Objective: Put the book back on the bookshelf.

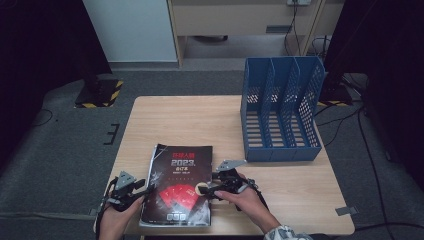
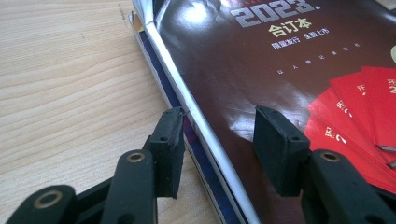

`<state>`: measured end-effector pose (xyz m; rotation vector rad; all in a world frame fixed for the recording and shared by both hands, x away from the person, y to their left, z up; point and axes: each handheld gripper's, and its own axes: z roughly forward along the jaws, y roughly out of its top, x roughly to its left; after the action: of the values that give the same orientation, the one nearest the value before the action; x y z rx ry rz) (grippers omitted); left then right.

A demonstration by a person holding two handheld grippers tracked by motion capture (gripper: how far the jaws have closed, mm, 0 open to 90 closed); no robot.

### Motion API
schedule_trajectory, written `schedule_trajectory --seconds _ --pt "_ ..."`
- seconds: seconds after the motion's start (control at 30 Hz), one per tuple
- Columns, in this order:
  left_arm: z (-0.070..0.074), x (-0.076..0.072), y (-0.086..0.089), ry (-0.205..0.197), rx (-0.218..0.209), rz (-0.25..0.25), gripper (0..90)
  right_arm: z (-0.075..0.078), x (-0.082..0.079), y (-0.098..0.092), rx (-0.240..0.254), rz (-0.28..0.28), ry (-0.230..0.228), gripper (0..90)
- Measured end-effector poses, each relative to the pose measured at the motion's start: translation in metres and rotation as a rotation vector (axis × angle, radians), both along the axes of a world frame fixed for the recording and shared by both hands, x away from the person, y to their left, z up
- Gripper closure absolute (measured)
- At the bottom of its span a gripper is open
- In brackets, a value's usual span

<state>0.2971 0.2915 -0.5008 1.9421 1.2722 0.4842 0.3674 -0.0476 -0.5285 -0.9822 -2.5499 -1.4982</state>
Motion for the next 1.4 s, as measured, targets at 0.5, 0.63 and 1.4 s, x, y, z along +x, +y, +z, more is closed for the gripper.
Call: schedule_trajectory --seconds 0.5,0.63,1.4 --pt "-0.002 0.001 -0.001 0.005 -0.017 -0.015 52.9 0.017 0.015 0.014 0.122 -0.004 0.064 28.6" --pt "-0.002 0.001 0.0 0.008 -0.023 -0.014 52.3 0.018 0.018 0.025 0.106 0.02 0.066 33.1" --pt "-0.003 0.002 -0.001 0.013 -0.031 -0.005 49.7 0.019 0.013 0.058 0.024 0.124 0.108 47.7"
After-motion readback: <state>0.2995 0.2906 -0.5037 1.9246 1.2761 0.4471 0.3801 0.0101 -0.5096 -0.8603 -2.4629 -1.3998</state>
